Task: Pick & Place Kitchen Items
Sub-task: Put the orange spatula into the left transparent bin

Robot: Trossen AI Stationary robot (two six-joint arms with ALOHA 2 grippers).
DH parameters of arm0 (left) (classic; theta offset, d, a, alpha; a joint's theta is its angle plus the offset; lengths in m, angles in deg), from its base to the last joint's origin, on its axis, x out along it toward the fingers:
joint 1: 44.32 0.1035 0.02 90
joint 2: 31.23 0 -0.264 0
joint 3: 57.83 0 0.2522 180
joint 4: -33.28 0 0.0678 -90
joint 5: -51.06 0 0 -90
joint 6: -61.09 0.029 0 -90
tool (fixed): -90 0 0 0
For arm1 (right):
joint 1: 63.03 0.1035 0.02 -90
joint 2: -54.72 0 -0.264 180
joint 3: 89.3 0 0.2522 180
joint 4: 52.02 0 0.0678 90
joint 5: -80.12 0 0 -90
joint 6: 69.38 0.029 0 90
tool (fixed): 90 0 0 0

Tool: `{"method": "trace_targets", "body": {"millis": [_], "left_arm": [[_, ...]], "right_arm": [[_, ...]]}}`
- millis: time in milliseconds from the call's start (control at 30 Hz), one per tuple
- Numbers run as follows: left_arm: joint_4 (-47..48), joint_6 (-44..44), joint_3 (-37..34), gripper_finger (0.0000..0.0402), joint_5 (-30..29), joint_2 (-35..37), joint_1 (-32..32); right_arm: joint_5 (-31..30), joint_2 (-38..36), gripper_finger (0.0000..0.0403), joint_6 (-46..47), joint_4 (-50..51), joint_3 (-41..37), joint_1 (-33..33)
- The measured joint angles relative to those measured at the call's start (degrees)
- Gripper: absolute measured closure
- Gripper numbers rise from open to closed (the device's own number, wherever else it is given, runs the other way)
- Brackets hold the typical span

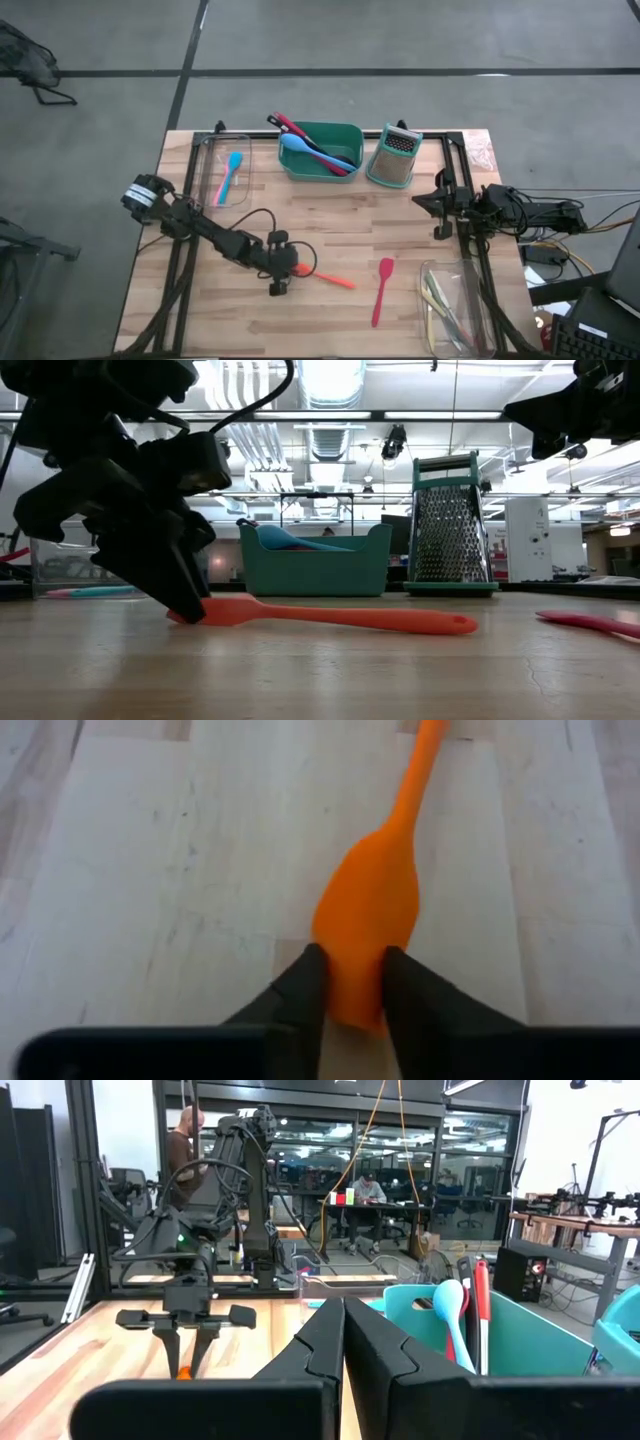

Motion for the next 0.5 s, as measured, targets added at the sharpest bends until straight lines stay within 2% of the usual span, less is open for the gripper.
{"method": "trace_targets", "body": {"millis": [167, 367, 500], "left_arm": [[-1.6, 2.0, -0.2, 0.0370, 1.8, 0.4, -0.1], [-2.5, 4.6, -0.3, 0.0370, 1.4, 4.7, -1.0], [2.1, 5.3, -0.2, 0.0370, 0.3, 10.5, -1.3]], "right_arm": [[0.0, 0.0, 0.0394, 0.0, 0.0, 0.0, 0.0], [0.0, 0.0, 0.0394, 0.0, 0.0, 0.0, 0.0], [0.0, 0.0, 0.0394, 0.0, 0.0, 0.0, 0.0]]}}
